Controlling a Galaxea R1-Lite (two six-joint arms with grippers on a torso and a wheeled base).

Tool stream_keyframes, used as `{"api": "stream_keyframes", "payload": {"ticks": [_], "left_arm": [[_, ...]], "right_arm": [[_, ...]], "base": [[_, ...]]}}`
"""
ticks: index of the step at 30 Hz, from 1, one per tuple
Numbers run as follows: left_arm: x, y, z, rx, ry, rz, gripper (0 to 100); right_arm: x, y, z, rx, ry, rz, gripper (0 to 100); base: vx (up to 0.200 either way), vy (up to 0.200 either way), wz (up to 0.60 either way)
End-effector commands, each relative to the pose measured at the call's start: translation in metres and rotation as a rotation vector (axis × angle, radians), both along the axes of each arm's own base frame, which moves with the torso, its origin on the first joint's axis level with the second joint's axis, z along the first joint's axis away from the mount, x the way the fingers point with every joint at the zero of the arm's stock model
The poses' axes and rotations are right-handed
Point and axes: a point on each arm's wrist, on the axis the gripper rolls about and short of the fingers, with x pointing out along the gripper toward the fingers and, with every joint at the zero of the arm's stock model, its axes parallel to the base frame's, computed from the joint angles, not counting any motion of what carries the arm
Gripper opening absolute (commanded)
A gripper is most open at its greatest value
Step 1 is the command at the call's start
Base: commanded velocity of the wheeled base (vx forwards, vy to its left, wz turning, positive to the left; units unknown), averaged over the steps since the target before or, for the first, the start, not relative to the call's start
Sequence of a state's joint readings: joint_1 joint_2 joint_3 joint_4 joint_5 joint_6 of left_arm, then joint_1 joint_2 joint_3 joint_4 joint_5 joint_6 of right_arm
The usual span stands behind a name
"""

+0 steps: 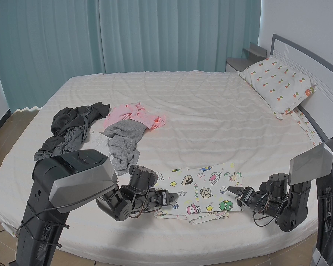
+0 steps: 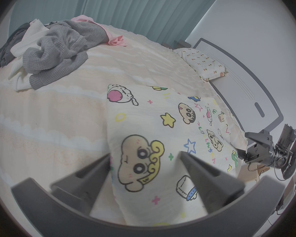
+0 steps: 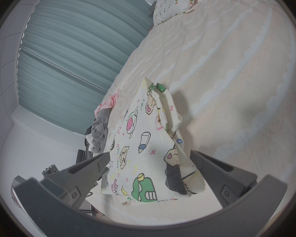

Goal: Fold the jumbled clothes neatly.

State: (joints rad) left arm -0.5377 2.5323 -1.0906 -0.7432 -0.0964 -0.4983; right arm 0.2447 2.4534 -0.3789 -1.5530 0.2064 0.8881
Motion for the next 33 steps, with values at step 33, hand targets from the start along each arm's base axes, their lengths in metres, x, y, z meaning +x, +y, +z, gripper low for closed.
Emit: {"api": "stream_keyframes", "payload": {"ticks": [33], "left_arm": [[-0.018, 0.108, 0.028, 0.012, -0.012, 0.316, 0]], "right_arm": [[0.0, 0.0, 0.0, 0.003, -0.009, 0.003, 100]], "base": [[0.0, 0.0, 0.0]]}}
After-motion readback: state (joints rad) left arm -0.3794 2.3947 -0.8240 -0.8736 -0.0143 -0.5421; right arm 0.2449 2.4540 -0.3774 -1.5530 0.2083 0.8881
